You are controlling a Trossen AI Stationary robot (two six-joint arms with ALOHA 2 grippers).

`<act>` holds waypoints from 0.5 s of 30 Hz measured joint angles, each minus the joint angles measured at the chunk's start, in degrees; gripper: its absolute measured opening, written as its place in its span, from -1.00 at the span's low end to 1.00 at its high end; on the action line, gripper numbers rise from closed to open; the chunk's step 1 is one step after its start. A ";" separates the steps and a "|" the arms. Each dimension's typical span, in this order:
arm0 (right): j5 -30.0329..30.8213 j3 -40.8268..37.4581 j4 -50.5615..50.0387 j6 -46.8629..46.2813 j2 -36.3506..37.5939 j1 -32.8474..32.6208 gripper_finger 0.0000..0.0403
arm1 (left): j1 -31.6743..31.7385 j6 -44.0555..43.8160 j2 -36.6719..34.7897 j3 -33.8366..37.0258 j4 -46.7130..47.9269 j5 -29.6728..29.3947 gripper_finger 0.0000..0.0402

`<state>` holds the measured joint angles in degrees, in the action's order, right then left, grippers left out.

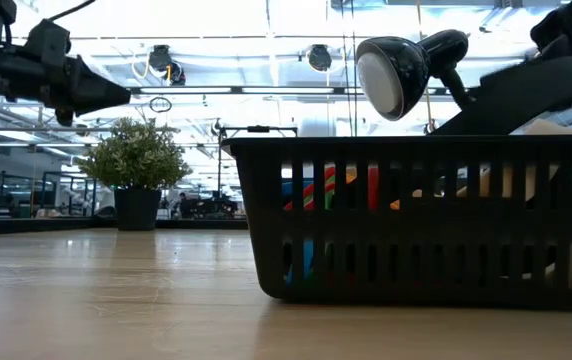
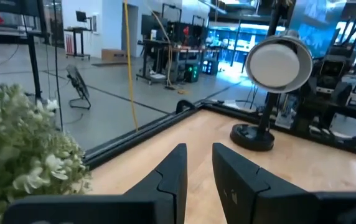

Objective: Pick and place rubber bands into bin
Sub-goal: Return to home position

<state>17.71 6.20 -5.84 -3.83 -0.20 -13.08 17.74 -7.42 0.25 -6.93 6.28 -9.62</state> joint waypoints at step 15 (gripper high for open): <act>0.00 -1.34 3.00 1.97 -0.23 -0.02 -0.28 | 0.00 -1.50 0.15 3.73 -1.24 0.60 -0.60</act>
<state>17.70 4.86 -2.83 -1.86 -0.44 -13.10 17.74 -8.92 0.40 -3.20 5.04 -9.02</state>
